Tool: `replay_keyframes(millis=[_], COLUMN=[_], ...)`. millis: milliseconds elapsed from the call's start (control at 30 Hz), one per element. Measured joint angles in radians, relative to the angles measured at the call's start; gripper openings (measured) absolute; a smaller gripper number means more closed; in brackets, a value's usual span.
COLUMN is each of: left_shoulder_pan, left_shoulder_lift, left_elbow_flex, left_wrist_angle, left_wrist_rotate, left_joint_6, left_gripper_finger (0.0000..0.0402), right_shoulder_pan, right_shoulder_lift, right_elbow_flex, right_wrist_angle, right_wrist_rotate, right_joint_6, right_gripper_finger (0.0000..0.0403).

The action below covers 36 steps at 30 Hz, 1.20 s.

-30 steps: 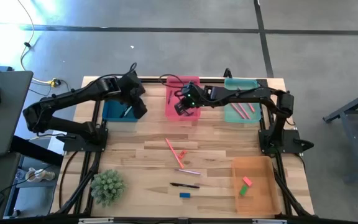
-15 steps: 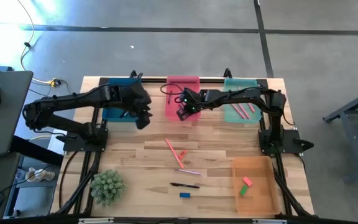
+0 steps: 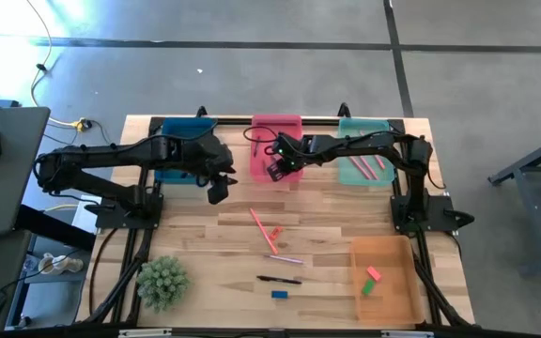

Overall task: Sort crayons/erasers/pens/pencils in bins
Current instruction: Put the purple pen into the blue bin

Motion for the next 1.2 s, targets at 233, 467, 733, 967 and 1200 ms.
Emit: replay_keyframes(millis=[233, 467, 733, 967, 1200], left_shoulder_pan=[0.009, 0.040, 0.089, 0.120, 0.152], left_shoulder_lift=[0.000, 0.000, -0.007, -0.008, -0.008], left_elbow_flex=[0.000, 0.000, 0.000, 0.000, 0.000], left_wrist_angle=[-0.086, -0.167, -0.193, -0.182, -0.178], left_wrist_rotate=[-0.071, -0.161, -0.161, -0.159, -0.159], left_joint_6=[0.000, 0.001, 0.019, 0.047, 0.054], left_gripper_finger=[0.0149, 0.0149, 0.0149, 0.0149, 0.0149], right_shoulder_pan=[0.022, 0.077, 0.177, 0.316, 0.440], right_shoulder_lift=[-0.011, -0.073, -0.143, -0.170, -0.179], right_elbow_flex=[0.000, 0.001, 0.002, 0.002, 0.002], right_wrist_angle=[-0.020, -0.025, -0.063, -0.128, -0.210], right_wrist_rotate=[-0.010, 0.100, 0.106, 0.151, 0.198], right_joint_6=[0.005, -0.042, -0.009, 0.001, -0.020], right_gripper_finger=[0.0133, 0.0125, 0.0124, 0.0123, 0.0123])
